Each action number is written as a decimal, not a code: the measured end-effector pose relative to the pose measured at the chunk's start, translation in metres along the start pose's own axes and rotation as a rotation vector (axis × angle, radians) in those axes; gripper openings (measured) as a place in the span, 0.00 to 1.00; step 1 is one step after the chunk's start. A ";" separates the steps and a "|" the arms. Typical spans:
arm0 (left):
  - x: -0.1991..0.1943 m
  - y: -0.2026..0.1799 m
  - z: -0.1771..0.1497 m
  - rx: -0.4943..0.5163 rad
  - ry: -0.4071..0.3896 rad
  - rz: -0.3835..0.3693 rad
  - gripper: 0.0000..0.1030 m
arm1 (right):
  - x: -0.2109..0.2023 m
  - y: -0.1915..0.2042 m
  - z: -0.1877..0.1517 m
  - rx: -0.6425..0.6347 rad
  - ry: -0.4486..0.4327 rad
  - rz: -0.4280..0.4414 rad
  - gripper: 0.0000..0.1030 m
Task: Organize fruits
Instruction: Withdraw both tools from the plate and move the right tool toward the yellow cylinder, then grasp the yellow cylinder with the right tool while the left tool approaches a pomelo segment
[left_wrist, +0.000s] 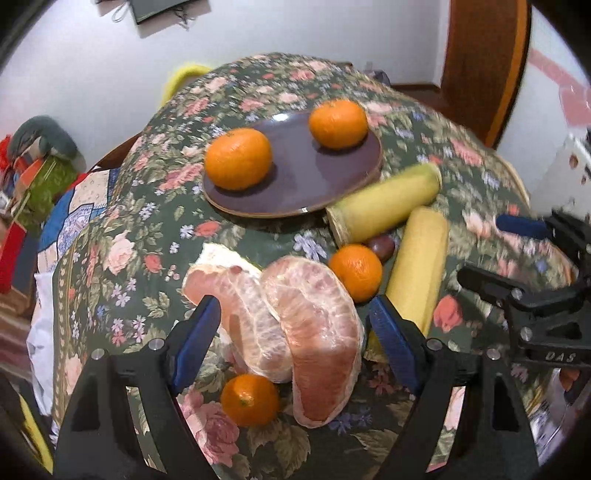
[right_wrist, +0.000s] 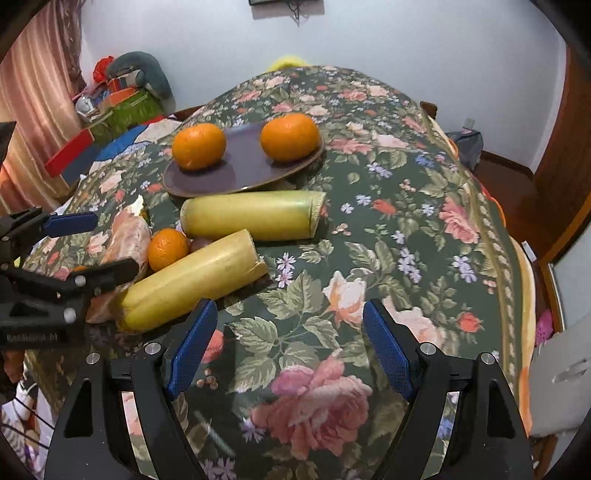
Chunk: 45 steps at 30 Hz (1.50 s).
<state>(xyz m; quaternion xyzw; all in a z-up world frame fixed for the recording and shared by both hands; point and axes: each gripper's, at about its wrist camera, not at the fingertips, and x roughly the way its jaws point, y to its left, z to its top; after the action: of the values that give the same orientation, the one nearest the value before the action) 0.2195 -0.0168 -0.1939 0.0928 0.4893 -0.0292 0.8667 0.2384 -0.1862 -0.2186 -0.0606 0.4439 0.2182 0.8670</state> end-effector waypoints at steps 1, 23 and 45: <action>0.002 -0.003 -0.001 0.018 0.008 0.021 0.84 | 0.003 0.001 0.000 -0.006 0.003 -0.001 0.77; -0.037 0.033 -0.020 -0.179 -0.076 -0.063 0.85 | -0.006 0.021 0.010 -0.001 -0.014 0.052 0.77; -0.033 0.035 -0.043 -0.230 -0.052 -0.206 0.64 | 0.008 0.045 0.002 -0.024 0.065 0.135 0.68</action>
<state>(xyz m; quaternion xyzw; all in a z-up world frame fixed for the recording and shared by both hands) 0.1714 0.0243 -0.1826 -0.0584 0.4737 -0.0641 0.8764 0.2245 -0.1422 -0.2202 -0.0478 0.4721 0.2794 0.8347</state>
